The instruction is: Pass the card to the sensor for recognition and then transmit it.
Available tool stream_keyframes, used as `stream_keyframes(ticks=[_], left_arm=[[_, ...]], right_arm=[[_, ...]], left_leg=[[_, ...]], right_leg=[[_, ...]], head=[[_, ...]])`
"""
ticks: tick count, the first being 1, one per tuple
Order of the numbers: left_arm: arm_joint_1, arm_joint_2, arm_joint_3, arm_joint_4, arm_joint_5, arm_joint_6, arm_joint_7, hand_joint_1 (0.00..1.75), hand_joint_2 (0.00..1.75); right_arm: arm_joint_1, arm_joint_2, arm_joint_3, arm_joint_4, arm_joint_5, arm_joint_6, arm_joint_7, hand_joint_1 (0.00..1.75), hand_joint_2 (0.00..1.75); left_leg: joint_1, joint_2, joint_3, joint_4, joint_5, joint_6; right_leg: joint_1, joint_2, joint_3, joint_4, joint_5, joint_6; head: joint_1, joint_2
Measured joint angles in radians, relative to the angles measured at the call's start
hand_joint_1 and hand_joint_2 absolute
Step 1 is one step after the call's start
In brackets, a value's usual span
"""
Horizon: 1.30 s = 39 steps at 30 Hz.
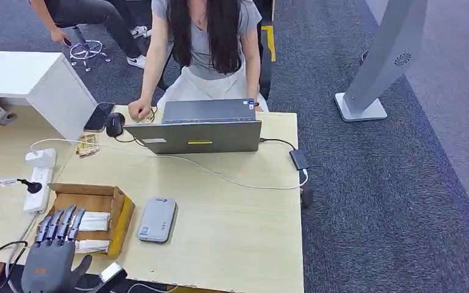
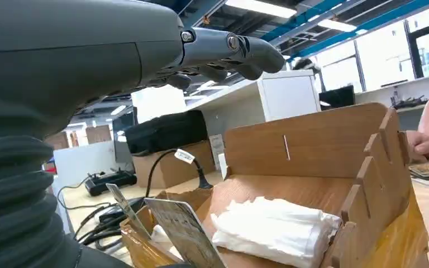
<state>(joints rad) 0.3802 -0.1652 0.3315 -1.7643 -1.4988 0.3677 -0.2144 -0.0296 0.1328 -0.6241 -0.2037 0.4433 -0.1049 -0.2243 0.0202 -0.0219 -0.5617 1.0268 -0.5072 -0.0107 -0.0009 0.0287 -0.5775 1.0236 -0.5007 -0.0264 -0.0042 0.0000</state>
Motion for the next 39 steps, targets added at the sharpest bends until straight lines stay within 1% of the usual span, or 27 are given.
stream_keyframes(ticks=[10,27,39], left_arm=[[-0.006,-0.022,0.024,0.0,-0.002,-0.011,-0.01,0.0,1.75],[-0.013,-0.041,0.062,-0.001,-0.002,-0.031,-0.021,0.0,1.75],[-0.021,-0.066,0.087,-0.001,-0.005,-0.063,-0.053,0.0,1.75]], right_arm=[[0.0,0.0,-0.004,0.0,0.006,0.0,0.0,0.0,1.75],[-0.001,0.0,-0.008,0.0,0.018,0.0,0.003,0.0,1.75],[-0.004,0.0,-0.033,0.0,0.048,0.003,0.003,0.0,1.75]], left_leg=[[0.0,0.0,0.0,0.0,0.0,0.0],[0.0,0.0,0.0,0.0,0.0,0.0],[0.0,0.0,0.0,0.0,0.0,0.0]], right_leg=[[0.0,0.0,0.0,0.0,0.0,0.0],[0.0,0.0,0.0,0.0,0.0,0.0],[0.0,0.0,0.0,0.0,0.0,0.0]], head=[[0.0,0.0],[0.0,0.0],[0.0,0.0]])
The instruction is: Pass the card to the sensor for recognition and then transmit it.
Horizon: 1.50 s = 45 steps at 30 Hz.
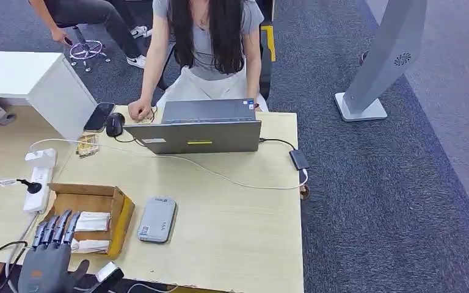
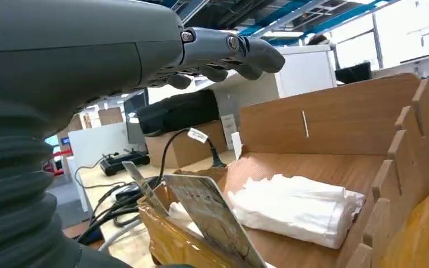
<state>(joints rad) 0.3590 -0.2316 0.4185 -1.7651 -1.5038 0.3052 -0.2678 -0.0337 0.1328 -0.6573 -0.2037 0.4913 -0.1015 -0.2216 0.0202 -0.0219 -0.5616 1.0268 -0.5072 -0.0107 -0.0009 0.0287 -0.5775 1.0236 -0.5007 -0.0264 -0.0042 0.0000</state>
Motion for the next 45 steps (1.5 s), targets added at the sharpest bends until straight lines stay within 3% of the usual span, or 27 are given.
stream_keyframes(ticks=[45], left_arm=[[0.001,-0.016,0.002,0.0,-0.002,-0.021,-0.016,0.0,1.75]], right_arm=[[-0.001,0.0,-0.028,0.0,0.036,0.007,0.0,0.0,1.75]], left_leg=[[0.0,0.0,0.0,0.0,0.0,0.0]], right_leg=[[0.0,0.0,0.0,0.0,0.0,0.0]], head=[[0.0,0.0]])
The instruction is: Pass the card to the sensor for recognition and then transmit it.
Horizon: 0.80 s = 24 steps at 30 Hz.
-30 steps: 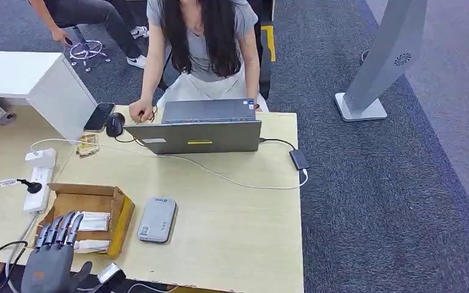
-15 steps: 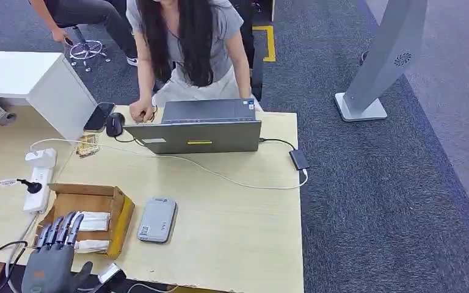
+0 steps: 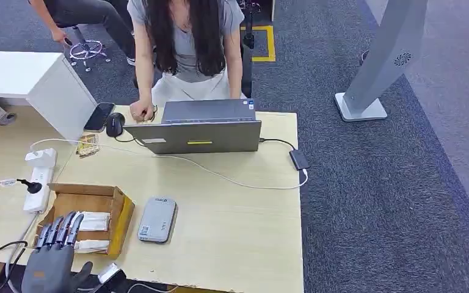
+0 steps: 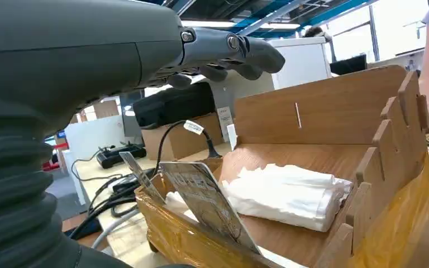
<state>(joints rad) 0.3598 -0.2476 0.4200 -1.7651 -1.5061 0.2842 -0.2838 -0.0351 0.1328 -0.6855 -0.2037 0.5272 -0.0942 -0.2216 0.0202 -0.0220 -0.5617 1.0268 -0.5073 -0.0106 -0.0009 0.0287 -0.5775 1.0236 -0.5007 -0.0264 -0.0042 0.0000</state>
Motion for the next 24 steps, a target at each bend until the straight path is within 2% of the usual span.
stream_keyframes(ticks=[5,24], left_arm=[[0.002,0.0,0.0,0.0,0.0,-0.021,0.0,0.0,1.75],[0.005,-0.02,0.024,0.0,0.0,-0.033,-0.022,0.0,1.75]], right_arm=[[0.0,0.0,0.0,0.0,0.007,0.0,0.0,0.0,1.75],[-0.001,0.0,-0.021,0.0,0.029,0.01,0.0,0.0,1.75]], left_leg=[[0.0,0.0,0.0,0.0,0.0,0.0],[0.0,0.0,0.0,0.0,0.0,0.0]], right_leg=[[0.0,0.0,0.0,0.0,0.0,0.0],[0.0,0.0,0.0,0.0,0.0,0.0]], head=[[0.0,0.0],[0.0,0.0]])
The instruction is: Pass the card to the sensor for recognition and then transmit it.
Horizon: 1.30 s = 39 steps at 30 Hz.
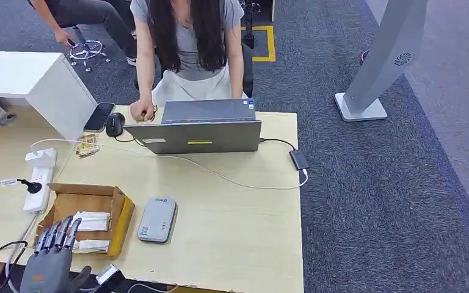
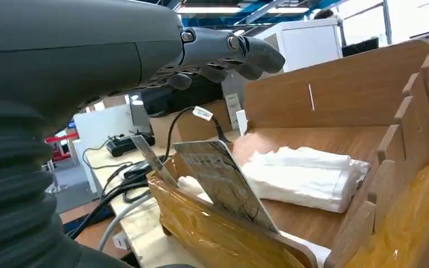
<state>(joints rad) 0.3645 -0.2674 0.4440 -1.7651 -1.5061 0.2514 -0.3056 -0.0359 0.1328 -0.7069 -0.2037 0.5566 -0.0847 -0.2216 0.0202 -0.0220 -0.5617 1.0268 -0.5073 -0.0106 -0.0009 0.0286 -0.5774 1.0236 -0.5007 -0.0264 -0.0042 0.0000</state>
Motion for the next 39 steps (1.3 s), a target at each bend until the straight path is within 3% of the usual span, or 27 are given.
stream_keyframes(ticks=[6,7,25,39], left_arm=[[0.0,-0.006,0.006,0.0,0.0,-0.008,-0.013,0.0,1.75],[0.0,-0.007,0.007,0.0,0.0,-0.009,-0.013,1.75,1.75],[0.006,-0.014,0.033,0.0,0.001,-0.048,-0.062,1.75,1.75],[0.006,-0.021,0.048,0.0,0.001,-0.051,-0.065,1.75,1.75]], right_arm=[[-0.001,0.0,-0.021,0.0,0.023,0.001,-0.002,0.0,1.75],[-0.001,0.0,-0.023,0.0,0.025,0.001,-0.002,0.0,1.75],[-0.006,0.0,-0.062,0.0,0.069,0.004,-0.004,0.0,1.75],[-0.009,0.0,-0.07,0.0,0.071,0.004,-0.003,0.0,1.75]], left_leg=[[0.0,0.0,0.0,0.0,0.0,0.0],[0.0,0.0,0.0,0.0,0.0,0.0],[0.0,0.0,0.0,0.0,0.0,0.0],[0.0,0.0,0.001,0.0,0.0,0.0]], right_leg=[[0.0,0.0,0.0,0.0,0.0,0.0],[0.0,0.0,0.0,0.0,0.0,0.0],[0.0,0.0,0.0,0.0,0.0,0.0],[0.0,0.0,0.001,0.0,0.0,0.0]], head=[[0.0,0.0],[0.0,0.0],[0.0,0.0],[0.0,0.0]])
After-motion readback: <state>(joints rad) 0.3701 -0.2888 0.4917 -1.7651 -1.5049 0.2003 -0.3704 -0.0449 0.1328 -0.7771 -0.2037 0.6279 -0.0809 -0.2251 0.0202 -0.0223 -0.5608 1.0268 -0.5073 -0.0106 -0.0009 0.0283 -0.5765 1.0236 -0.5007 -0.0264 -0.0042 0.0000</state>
